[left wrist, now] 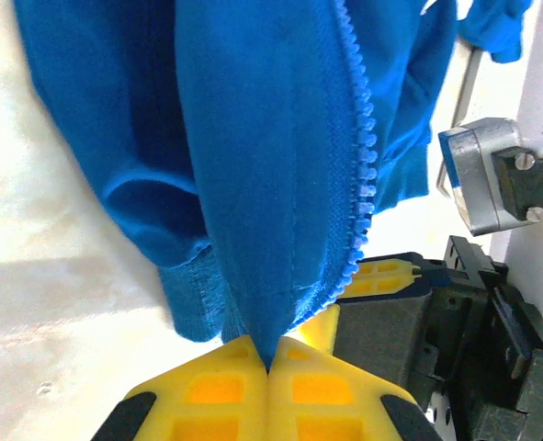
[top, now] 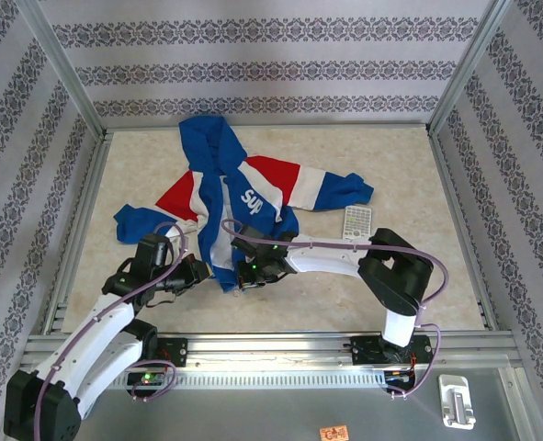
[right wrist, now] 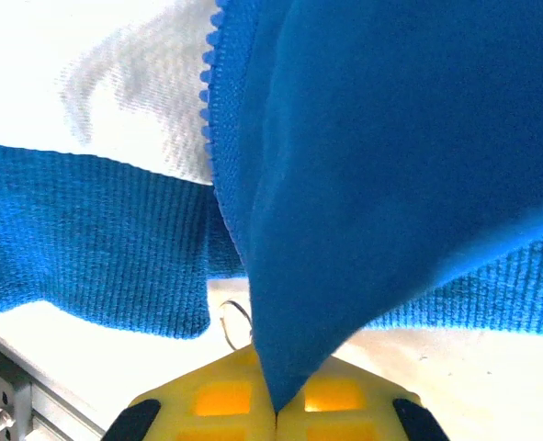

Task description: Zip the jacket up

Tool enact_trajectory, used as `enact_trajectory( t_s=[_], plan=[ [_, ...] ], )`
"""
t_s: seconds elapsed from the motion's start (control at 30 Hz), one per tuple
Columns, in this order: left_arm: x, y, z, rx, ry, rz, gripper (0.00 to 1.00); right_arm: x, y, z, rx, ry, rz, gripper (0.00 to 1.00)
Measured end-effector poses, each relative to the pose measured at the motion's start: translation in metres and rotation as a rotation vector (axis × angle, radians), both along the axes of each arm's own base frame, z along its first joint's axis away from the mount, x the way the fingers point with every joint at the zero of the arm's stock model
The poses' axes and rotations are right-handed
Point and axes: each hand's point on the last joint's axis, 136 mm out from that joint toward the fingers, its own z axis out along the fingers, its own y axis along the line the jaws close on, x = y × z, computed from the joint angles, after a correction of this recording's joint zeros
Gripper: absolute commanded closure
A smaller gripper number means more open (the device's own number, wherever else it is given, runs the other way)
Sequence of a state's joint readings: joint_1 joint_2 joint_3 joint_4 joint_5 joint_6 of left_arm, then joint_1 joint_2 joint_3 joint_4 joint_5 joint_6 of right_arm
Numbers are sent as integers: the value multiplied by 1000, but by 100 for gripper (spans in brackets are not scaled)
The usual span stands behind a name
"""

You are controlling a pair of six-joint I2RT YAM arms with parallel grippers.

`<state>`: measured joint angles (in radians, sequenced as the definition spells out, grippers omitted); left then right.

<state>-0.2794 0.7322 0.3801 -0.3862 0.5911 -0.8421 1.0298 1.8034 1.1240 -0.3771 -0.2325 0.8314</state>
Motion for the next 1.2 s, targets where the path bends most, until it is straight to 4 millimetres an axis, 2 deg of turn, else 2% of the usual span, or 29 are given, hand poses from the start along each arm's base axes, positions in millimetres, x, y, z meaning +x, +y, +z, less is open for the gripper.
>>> enact_trajectory(
  t_s=[0.23, 0.43, 0.57, 0.8, 0.93, 1.03, 1.2],
  plan=[
    [9, -2, 22, -9, -101, -18, 100, 10, 2, 29, 69, -145, 71, 100],
    [22, -7, 56, -15, -242, -56, 100, 26, 8, 75, 160, -342, 162, 100],
    [26, -9, 69, -5, -320, -80, 100, 36, 10, 98, 231, -438, 188, 100],
    [31, -15, 101, 13, -492, -166, 100, 48, -2, 112, 331, -528, 210, 100],
    [31, -22, 119, -3, -604, -225, 100, 55, -4, 129, 400, -556, 220, 100],
    [33, -27, 133, -21, -682, -248, 100, 68, -9, 144, 473, -575, 201, 100],
    [39, -35, 145, -56, -757, -284, 100, 77, -19, 157, 575, -578, 188, 100]
  ],
)
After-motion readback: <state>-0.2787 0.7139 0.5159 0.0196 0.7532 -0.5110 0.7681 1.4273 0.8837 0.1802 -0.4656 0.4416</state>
